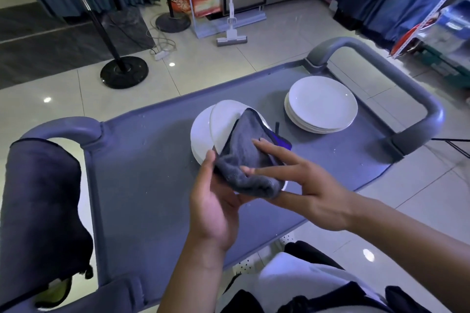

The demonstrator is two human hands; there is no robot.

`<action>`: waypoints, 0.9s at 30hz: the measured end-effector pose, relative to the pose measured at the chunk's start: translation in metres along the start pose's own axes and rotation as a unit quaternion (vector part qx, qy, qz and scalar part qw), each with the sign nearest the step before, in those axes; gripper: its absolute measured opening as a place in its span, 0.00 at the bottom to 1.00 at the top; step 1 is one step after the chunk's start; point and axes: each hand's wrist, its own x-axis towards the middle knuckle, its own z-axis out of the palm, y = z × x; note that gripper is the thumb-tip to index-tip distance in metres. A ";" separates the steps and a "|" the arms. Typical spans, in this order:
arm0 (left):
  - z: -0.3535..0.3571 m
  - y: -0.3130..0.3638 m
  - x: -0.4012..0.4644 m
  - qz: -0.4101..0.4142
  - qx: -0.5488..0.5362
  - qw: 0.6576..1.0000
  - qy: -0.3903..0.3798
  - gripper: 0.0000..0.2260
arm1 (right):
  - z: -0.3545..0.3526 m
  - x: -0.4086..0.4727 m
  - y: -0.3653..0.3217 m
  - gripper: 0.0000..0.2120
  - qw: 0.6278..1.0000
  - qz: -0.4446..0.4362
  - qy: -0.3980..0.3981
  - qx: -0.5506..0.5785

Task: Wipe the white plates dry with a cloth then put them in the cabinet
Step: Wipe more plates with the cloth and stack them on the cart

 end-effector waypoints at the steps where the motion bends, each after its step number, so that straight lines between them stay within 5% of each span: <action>1: 0.003 0.000 0.000 -0.015 -0.011 1.000 -0.003 0.22 | -0.004 -0.002 0.003 0.23 1.000 -0.017 -0.007 -0.022; 12: 0.000 0.004 0.002 0.001 0.025 1.000 0.017 0.16 | -0.024 -0.040 0.050 0.24 0.974 -0.091 -0.085 -0.190; 15: -0.010 0.011 0.003 0.018 0.045 0.999 0.013 0.15 | -0.016 -0.056 0.064 0.16 0.996 0.081 -0.002 0.041; 17: -0.016 0.013 0.003 0.025 0.037 0.999 0.016 0.18 | -0.011 -0.058 0.070 0.11 0.929 0.231 0.128 0.261; 20: -0.018 0.013 0.000 0.022 0.013 1.000 0.013 0.22 | -0.003 -0.058 0.069 0.11 0.845 0.323 0.243 0.350; 24: -0.009 0.006 0.002 -0.009 -0.020 0.999 0.023 0.22 | 0.008 -0.048 0.049 0.09 0.927 0.168 0.278 0.186; 27: 0.004 -0.003 0.005 -0.046 -0.034 0.997 0.044 0.17 | 0.018 -0.036 0.040 0.20 0.980 0.021 0.197 -0.022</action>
